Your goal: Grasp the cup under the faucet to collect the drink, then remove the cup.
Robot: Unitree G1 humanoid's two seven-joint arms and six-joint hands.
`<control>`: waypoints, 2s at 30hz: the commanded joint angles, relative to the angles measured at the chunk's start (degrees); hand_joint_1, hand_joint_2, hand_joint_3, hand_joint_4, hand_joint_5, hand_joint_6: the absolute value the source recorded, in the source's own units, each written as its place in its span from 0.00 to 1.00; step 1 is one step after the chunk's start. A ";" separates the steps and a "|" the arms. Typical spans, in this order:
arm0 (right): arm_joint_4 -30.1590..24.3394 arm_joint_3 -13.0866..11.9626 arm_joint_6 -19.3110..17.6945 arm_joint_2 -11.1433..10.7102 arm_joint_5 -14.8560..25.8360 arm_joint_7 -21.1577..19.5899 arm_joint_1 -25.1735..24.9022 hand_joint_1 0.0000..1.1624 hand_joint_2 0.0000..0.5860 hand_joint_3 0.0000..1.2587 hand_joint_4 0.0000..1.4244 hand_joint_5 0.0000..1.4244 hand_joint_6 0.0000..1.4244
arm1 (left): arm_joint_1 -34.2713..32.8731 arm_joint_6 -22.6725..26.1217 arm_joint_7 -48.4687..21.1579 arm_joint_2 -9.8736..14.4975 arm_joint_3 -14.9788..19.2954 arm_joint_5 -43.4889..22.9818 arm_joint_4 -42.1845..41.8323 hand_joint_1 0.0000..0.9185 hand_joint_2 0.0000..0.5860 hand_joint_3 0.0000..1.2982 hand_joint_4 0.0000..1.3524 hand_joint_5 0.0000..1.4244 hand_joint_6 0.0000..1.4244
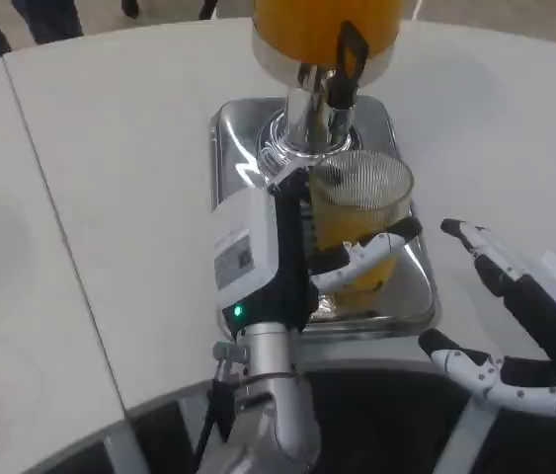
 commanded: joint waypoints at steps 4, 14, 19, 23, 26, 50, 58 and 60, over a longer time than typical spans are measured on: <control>-1.01 -0.39 -0.90 -0.84 1.09 -1.49 1.08 0.42 0.73 0.01 0.00 0.03 0.11 | 1.45 -3.01 0.75 0.99 1.05 -0.35 -2.31 0.67 0.10 0.83 0.80 1.00 1.00; -1.26 1.62 -1.57 -0.41 0.21 -2.88 0.96 0.42 0.74 0.01 0.00 0.03 0.11 | 3.28 -3.87 -0.44 5.20 2.76 -0.31 -5.94 0.68 0.10 0.84 0.79 1.00 1.00; -1.38 1.38 -2.82 -1.10 -0.54 -3.89 1.22 0.42 0.74 0.01 0.00 0.03 0.11 | 4.15 -3.96 -0.66 7.69 3.68 -0.27 -6.62 0.68 0.10 0.85 0.79 1.00 1.00; -1.28 0.56 -3.74 -2.11 0.21 -3.63 1.45 0.43 0.74 0.01 0.00 0.02 0.10 | 4.92 -4.06 -1.47 9.63 4.71 -0.62 -7.38 0.68 0.09 0.85 0.80 1.00 1.00; -1.16 0.47 -4.06 -2.13 0.43 -3.89 1.80 0.44 0.74 0.01 0.00 0.02 0.10 | 5.61 -3.61 -1.84 10.68 5.19 -0.52 -8.06 0.67 0.08 0.86 0.80 1.00 1.00; 1.31 0.34 -7.55 -3.79 -6.16 -5.93 1.33 0.44 0.76 0.00 0.00 0.00 0.07 | 13.09 -5.11 -7.51 15.97 13.63 -5.52 -18.69 0.67 0.08 0.87 0.80 1.00 1.00; 1.71 -0.05 -9.14 -4.93 -6.12 -5.59 1.00 0.41 0.77 0.00 0.00 0.00 0.07 | 19.52 -5.20 -12.89 16.02 14.67 -6.82 -30.23 0.67 0.08 0.88 0.81 1.00 1.00; 1.90 -0.30 -10.15 -5.56 -6.12 -6.17 1.06 0.40 0.77 0.00 0.00 0.00 0.07 | 20.76 -4.98 -13.70 15.76 14.89 -6.76 -32.04 0.67 0.08 0.88 0.81 1.00 1.00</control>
